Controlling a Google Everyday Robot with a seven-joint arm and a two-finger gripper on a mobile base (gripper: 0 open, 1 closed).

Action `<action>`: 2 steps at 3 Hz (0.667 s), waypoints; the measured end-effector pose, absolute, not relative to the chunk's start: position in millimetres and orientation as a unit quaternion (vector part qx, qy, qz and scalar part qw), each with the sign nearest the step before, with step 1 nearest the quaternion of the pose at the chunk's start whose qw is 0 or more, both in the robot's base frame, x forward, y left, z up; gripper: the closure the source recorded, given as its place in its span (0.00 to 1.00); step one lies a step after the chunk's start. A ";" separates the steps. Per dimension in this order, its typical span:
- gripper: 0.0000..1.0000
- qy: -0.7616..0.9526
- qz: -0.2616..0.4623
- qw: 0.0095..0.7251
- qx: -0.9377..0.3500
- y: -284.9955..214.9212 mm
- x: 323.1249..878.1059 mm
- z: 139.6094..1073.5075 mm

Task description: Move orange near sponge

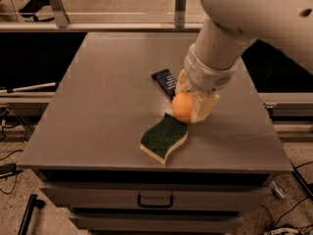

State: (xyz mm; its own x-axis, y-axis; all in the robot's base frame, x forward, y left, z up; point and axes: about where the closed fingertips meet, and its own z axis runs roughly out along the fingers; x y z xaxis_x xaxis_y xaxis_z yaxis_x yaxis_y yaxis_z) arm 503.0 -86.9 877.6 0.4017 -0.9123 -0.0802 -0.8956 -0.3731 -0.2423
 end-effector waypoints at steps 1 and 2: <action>0.62 0.543 -0.059 0.103 -0.831 -86.2 501.8 866.1; 0.38 0.543 -0.062 0.101 -0.831 -87.0 501.4 865.1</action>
Offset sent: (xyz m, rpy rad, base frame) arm -0.0012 0.0007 -0.0108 -0.0604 -0.0191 -0.0003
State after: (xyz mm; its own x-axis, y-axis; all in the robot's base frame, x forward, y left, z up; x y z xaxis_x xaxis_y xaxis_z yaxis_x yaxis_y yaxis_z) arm 501.4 -87.0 865.1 0.4020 -0.9156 -0.0076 -0.8907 -0.3891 -0.2350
